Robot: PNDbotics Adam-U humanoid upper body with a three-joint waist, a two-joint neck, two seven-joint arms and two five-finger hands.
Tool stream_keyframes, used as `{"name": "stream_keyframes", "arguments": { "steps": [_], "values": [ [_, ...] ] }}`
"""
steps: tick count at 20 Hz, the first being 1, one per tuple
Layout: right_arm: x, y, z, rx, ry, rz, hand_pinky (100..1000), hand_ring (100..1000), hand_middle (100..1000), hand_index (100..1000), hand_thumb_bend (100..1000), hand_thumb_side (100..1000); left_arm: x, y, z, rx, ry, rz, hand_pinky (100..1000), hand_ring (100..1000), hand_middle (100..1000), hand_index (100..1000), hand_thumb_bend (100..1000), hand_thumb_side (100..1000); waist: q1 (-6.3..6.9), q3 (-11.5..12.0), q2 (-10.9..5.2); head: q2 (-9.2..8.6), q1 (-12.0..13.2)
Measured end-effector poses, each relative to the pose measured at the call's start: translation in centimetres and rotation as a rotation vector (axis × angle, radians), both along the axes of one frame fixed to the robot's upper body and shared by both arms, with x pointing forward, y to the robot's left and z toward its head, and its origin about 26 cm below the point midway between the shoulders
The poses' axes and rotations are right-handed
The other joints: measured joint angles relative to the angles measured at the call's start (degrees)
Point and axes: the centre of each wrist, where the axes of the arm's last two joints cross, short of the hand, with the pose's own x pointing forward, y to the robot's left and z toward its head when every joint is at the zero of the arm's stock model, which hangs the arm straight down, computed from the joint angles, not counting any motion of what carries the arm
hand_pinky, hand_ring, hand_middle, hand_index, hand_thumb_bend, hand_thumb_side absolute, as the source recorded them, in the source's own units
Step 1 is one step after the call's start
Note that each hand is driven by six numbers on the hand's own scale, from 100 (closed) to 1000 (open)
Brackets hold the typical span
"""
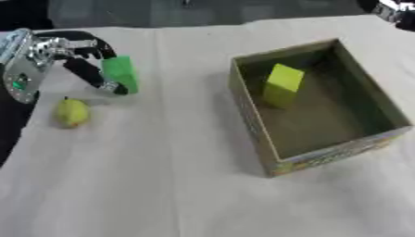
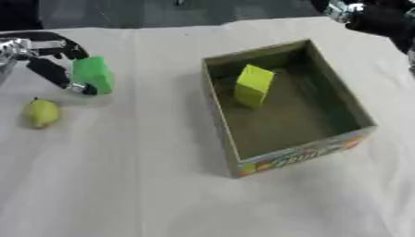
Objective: Pick up the objects with one hand, pass them to the other hand, and then place them into the box on the other side of the table.
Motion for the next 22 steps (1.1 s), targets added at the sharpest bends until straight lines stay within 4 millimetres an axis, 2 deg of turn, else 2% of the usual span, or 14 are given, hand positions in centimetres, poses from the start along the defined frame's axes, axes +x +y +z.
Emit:
{"name": "stream_keyframes", "arguments": {
  "steps": [7, 14, 22],
  "values": [
    [0.07, -0.01, -0.09, 0.000, 0.002, 0.003, 883, 702, 738, 843, 419, 454, 0.06, 0.26, -0.08, -0.016, -0.005, 0.017, 897, 881, 773, 851, 562, 382, 0.14, -0.25, 0.19, -0.07, 0.05],
    [0.15, 0.03, -0.23, 0.004, 0.006, 0.004, 884, 702, 738, 844, 414, 457, 0.06, 0.33, -0.16, -0.029, -0.026, 0.032, 863, 845, 727, 816, 445, 308, 0.26, -0.32, 0.27, -0.07, 0.04],
    [0.15, 0.03, -0.25, 0.004, 0.006, 0.004, 885, 702, 738, 844, 413, 458, 0.05, 0.35, -0.30, -0.039, -0.056, 0.033, 822, 786, 655, 747, 390, 133, 0.30, -0.63, 0.43, -0.37, -0.01]
  ]
}}
